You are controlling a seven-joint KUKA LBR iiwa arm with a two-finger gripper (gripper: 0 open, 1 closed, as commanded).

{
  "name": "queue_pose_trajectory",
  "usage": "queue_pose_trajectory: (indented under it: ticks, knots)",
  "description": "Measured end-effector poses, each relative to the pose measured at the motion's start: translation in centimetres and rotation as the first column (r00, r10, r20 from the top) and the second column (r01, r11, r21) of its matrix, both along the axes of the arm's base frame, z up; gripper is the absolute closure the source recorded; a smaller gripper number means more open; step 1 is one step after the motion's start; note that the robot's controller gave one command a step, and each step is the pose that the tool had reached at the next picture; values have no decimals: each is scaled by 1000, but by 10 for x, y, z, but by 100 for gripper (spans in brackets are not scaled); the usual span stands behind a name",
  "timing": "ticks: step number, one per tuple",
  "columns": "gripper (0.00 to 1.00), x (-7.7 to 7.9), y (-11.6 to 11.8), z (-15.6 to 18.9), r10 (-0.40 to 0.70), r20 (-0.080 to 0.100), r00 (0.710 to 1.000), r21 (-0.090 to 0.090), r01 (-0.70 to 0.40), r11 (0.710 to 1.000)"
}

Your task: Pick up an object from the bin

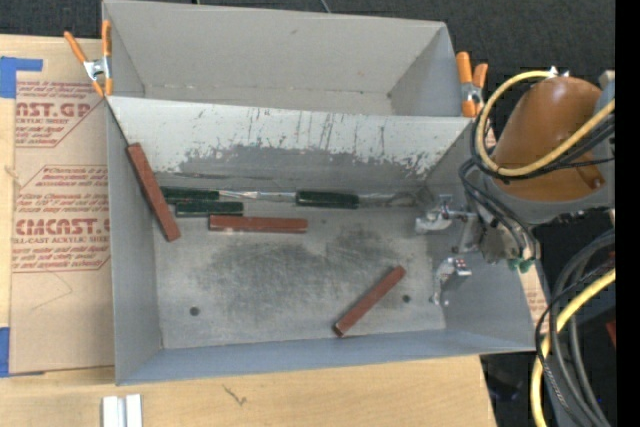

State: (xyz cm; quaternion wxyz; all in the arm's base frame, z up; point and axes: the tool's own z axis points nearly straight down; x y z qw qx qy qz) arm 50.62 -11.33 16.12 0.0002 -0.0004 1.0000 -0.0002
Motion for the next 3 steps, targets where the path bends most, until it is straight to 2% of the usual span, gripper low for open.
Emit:
queue_pose_trajectory:
  ticks: [1, 2, 3]
  knots:
    - [100, 19, 57, -87, 144, 5, 990, -1, -144, 990]
    - [100, 19, 57, -87, 144, 5, 990, -1, -144, 990]
    - [100, 9, 50, 74, 106, 4, 994, -1, -106, 994]
